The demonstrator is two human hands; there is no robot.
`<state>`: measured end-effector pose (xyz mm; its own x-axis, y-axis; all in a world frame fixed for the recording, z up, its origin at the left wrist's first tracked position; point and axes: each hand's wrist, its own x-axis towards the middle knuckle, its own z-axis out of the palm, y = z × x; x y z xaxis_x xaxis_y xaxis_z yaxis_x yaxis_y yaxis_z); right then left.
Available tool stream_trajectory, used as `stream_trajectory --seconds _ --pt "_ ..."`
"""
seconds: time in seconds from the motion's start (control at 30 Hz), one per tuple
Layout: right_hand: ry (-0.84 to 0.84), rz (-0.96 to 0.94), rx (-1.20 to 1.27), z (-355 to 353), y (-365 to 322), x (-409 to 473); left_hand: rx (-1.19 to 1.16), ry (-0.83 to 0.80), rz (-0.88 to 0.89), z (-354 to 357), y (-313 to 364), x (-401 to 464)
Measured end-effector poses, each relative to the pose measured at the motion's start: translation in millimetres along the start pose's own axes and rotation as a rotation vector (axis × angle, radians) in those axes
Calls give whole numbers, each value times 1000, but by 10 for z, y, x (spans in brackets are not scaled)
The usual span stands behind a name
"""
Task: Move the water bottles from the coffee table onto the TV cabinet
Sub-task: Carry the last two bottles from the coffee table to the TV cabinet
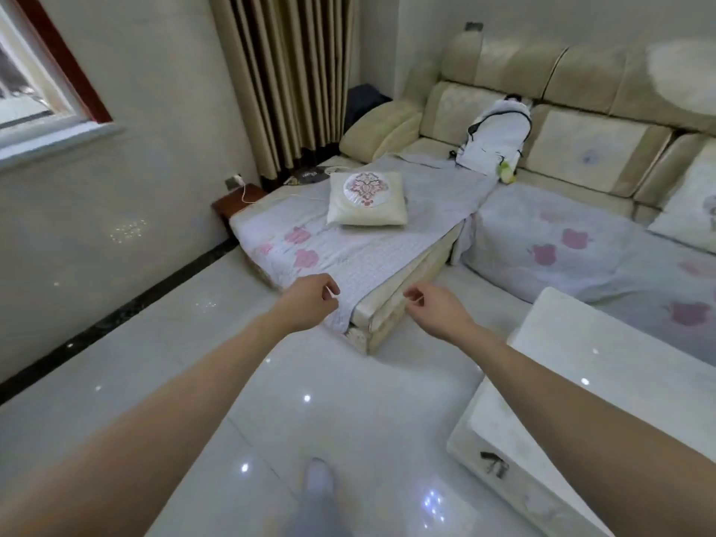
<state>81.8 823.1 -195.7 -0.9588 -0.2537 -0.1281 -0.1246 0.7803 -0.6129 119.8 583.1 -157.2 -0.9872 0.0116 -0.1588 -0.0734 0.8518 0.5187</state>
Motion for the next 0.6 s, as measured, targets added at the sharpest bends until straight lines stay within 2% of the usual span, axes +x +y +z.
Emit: stream_trajectory --seconds 0.17,0.27,0.43,0.6 --pt "109 111 16 -325 323 998 17 -86 144 11 190 1502" --pt "186 246 51 -574 533 1427 46 -185 247 73 481 2354" --pt "300 432 90 -1030 1036 1848 69 -302 421 319 1241 3502" --pt "414 632 166 -1453 1790 2109 94 -441 550 922 2087 4303"
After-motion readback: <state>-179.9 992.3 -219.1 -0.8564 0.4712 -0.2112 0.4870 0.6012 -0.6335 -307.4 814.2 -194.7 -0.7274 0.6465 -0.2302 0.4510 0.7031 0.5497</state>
